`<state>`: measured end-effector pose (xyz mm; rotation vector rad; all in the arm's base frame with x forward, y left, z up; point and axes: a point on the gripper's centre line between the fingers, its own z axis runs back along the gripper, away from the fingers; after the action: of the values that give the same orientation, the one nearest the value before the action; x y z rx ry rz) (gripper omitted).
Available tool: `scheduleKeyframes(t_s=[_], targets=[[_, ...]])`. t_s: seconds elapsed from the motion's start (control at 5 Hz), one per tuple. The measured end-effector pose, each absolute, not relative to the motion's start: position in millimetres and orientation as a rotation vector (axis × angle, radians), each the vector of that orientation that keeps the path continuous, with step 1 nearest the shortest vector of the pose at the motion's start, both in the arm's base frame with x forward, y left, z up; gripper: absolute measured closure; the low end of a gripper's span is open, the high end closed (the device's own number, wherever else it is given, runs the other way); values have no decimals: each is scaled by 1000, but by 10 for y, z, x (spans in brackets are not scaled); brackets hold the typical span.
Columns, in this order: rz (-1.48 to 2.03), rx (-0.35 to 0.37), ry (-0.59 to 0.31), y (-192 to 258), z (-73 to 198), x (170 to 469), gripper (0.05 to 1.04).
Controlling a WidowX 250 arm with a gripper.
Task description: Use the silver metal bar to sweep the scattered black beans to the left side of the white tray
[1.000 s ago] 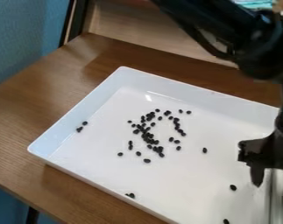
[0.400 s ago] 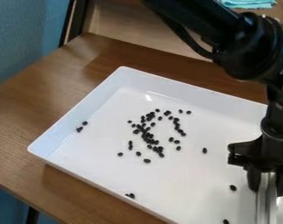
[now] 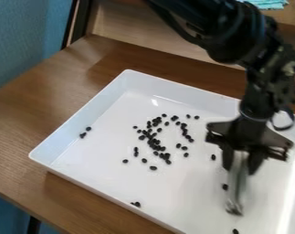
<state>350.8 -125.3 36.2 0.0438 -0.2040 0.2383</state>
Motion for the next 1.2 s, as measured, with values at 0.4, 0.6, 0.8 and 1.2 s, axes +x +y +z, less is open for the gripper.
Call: scheduleKeyframes(t_s=[0.4, 0.6, 0.8, 1.2], targets=[[289, 69, -170, -401, 347, 3783, 692], [315, 58, -152, -47, 326, 3776, 692], [333, 51, -128, 260, 319, 3623, 692], [433, -1, -57, 767, 395, 3180, 692]])
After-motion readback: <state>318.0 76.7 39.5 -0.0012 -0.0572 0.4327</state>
